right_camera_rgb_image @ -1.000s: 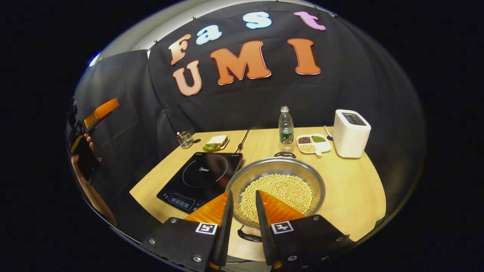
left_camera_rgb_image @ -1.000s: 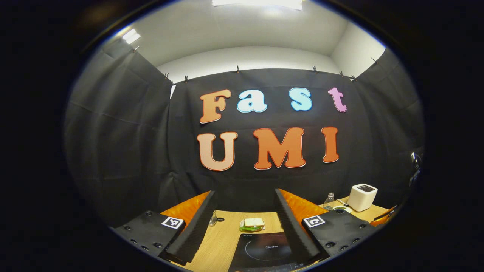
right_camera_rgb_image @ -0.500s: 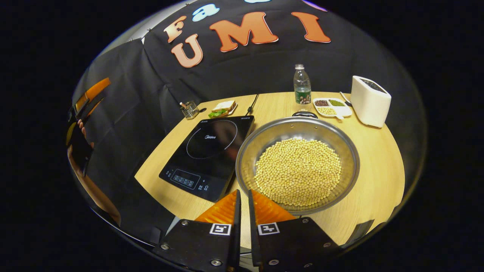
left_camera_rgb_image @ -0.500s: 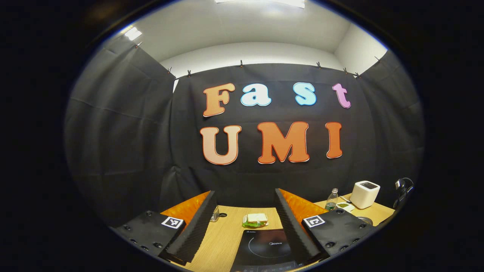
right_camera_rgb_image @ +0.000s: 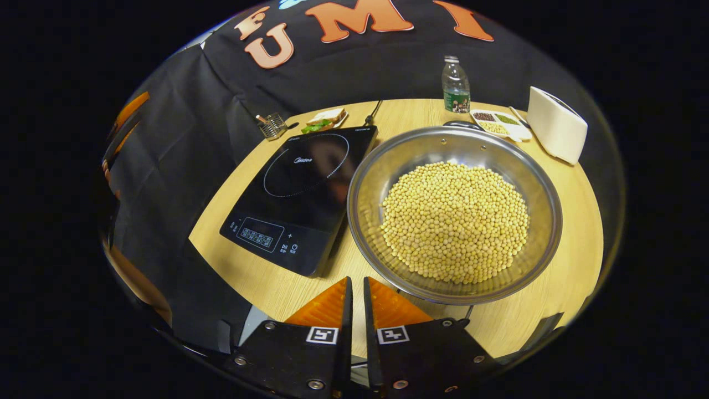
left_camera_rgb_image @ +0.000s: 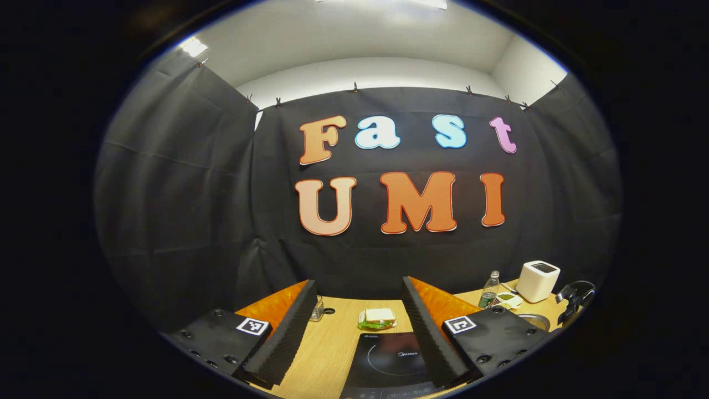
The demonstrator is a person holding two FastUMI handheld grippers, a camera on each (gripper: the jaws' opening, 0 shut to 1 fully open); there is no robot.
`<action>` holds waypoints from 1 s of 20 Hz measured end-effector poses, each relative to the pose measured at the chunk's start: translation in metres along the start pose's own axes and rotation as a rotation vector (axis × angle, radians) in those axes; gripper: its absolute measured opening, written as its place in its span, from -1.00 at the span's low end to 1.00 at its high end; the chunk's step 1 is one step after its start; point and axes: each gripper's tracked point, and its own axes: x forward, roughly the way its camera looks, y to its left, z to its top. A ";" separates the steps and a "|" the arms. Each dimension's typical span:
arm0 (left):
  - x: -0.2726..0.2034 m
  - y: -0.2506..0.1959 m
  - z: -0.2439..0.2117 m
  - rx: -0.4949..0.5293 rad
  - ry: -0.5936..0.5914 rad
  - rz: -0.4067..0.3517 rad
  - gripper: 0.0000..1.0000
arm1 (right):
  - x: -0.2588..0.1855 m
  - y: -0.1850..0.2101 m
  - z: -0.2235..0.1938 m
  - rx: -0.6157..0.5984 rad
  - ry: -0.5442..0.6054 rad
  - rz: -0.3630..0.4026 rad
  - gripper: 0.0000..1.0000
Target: First push the handle of the pot to place it horizontally, then grasp the pot with both hands and set it on the induction cooktop.
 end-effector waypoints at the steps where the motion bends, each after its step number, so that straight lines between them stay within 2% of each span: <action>1: 0.001 0.000 -0.001 0.001 0.000 0.000 0.99 | 0.003 0.000 -0.001 0.019 0.012 0.009 -0.77; 3: 0.002 -0.001 0.000 0.003 -0.002 0.001 0.99 | 0.011 0.004 -0.005 0.054 0.039 0.026 -0.79; 6: 0.005 -0.002 -0.003 0.006 0.005 0.000 0.99 | 0.017 0.005 -0.010 0.100 0.075 0.034 -0.99; 10: 0.009 0.001 -0.008 0.013 0.014 0.009 0.99 | 0.014 0.000 -0.011 0.147 0.080 0.050 -1.00; 16: 0.015 0.000 -0.011 0.007 0.022 0.003 0.99 | 0.007 -0.030 -0.008 0.199 0.063 0.009 -0.99; 20: 0.018 -0.005 -0.018 -0.003 0.034 -0.011 1.00 | 0.004 -0.058 -0.013 0.193 0.059 -0.067 -1.00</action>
